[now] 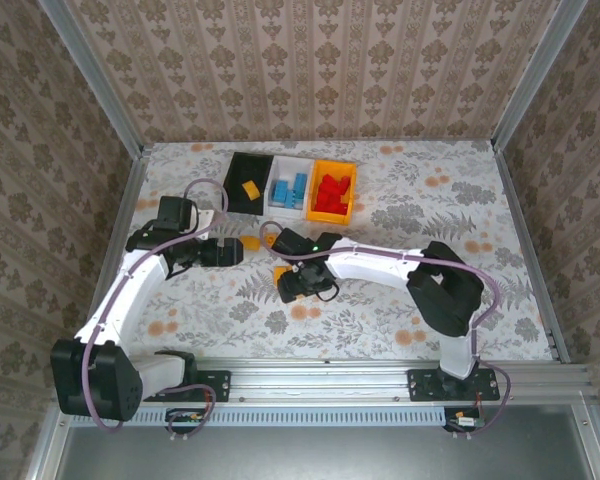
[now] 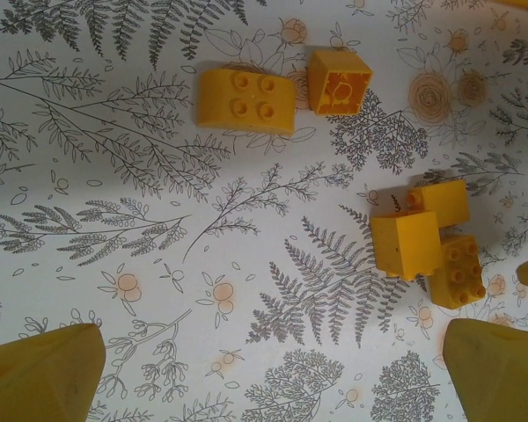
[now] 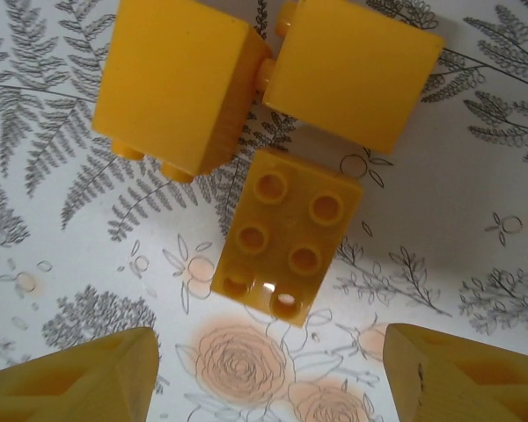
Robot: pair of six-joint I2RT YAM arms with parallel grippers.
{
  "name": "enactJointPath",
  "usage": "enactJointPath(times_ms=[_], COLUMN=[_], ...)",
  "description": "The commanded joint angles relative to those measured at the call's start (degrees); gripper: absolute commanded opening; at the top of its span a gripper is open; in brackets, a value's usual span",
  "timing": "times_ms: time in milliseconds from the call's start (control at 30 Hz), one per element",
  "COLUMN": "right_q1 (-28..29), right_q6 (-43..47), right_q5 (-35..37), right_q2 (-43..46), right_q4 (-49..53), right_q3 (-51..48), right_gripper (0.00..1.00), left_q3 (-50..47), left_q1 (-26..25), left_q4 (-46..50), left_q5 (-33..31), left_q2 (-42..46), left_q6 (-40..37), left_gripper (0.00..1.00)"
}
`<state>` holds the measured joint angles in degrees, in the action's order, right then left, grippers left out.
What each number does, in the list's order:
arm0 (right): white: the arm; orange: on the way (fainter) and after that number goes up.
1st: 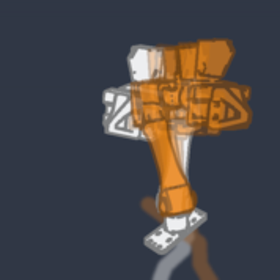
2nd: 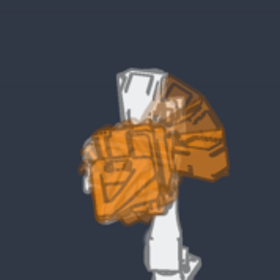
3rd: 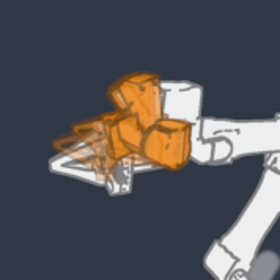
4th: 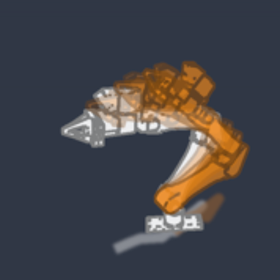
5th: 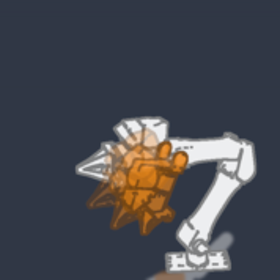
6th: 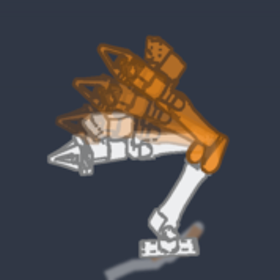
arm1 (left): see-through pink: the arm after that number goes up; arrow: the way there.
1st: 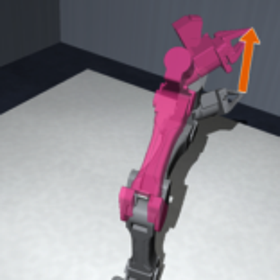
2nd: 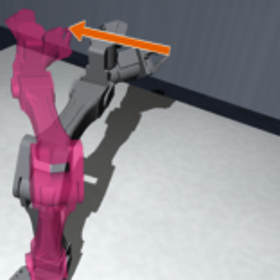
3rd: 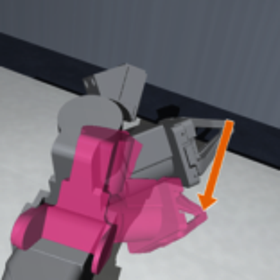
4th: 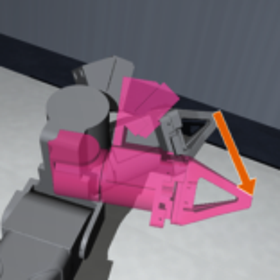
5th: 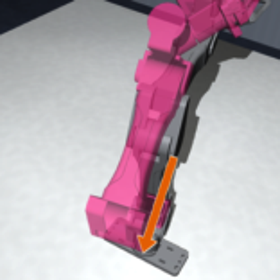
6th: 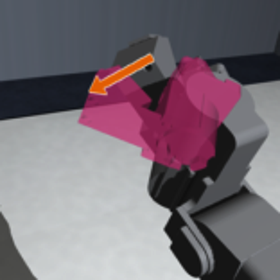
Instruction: Sort the legos into containers by color
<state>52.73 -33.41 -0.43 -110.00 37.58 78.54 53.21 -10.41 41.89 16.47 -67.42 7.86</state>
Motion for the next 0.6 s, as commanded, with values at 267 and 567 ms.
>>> enactJointPath(times_ms=[267,567], right_q1=[0.5,0.6], right_q6=[-0.8,-0.7], right_q5=[6.9,6.8], right_q2=[-5.2,-8.1], right_q4=[2.1,3.1], right_q3=[5.1,6.8], right_gripper=[0.59,0.46], left_q3=[-0.6,-0.7], left_q1=[0.4,0.3], left_q4=[-0.2,-0.2], left_q5=[-0.3,-0.2], left_q2=[1.0,1.0], left_q6=[-1.4,-1.4], left_gripper=[1.00,1.00])
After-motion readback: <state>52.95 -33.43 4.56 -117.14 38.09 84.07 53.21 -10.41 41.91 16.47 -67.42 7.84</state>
